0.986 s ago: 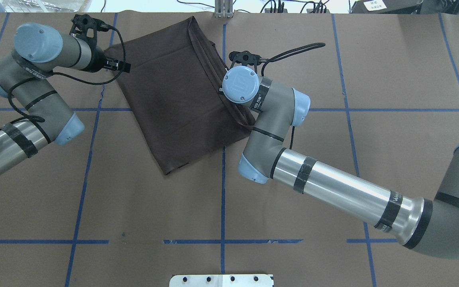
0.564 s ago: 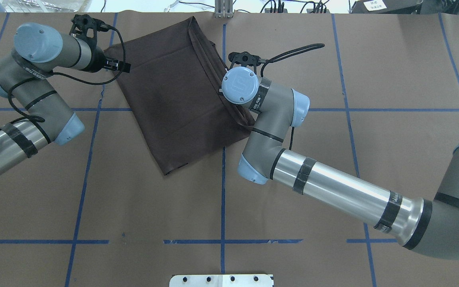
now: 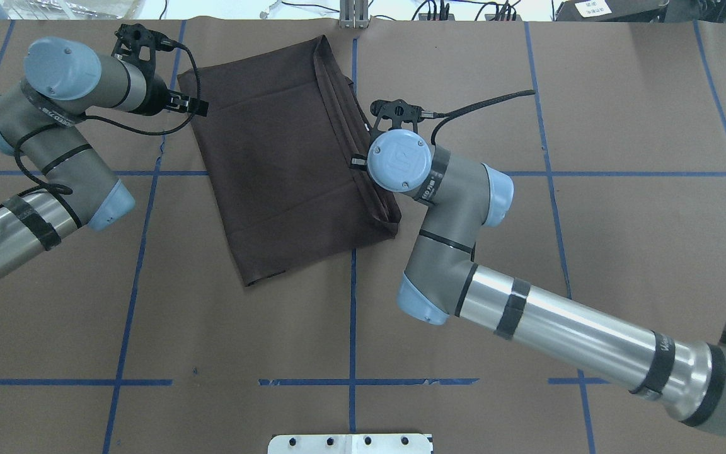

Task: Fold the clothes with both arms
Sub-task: 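Drag the shirt toward the robot with the right gripper, straightening it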

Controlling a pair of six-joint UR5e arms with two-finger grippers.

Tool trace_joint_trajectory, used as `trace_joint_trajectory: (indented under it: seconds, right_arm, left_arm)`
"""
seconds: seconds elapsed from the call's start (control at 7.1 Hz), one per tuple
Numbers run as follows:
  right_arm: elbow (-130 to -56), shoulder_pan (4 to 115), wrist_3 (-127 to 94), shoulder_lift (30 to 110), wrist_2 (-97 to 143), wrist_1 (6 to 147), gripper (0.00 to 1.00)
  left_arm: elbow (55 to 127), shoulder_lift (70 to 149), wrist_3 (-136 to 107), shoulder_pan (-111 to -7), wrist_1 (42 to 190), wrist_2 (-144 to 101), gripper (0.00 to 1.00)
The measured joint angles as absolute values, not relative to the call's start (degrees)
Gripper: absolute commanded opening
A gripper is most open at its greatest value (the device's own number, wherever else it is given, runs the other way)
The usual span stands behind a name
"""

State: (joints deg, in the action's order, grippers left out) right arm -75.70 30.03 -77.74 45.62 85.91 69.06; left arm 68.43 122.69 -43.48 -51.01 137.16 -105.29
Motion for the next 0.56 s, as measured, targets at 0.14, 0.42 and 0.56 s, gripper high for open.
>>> trace_joint_trajectory:
  seconds: [0.14,0.42,0.56]
  right_arm:
    - [-83.46,27.6,-77.88,50.76,84.5,71.4,0.0]
    - [-98.14,23.32,-77.99,61.08,82.35,75.36,0.0]
    - [-102.5,21.99,-77.98,65.49,81.55,76.07,0.0]
  left_arm:
    - [68.51,122.72,-43.68,-50.81,137.19,-105.29,1.0]
    - [68.7,122.76,-44.75,-50.38,137.2,-105.31,1.0]
    - [68.92,122.78,-45.2,-50.09,137.2,-105.35,1.0]
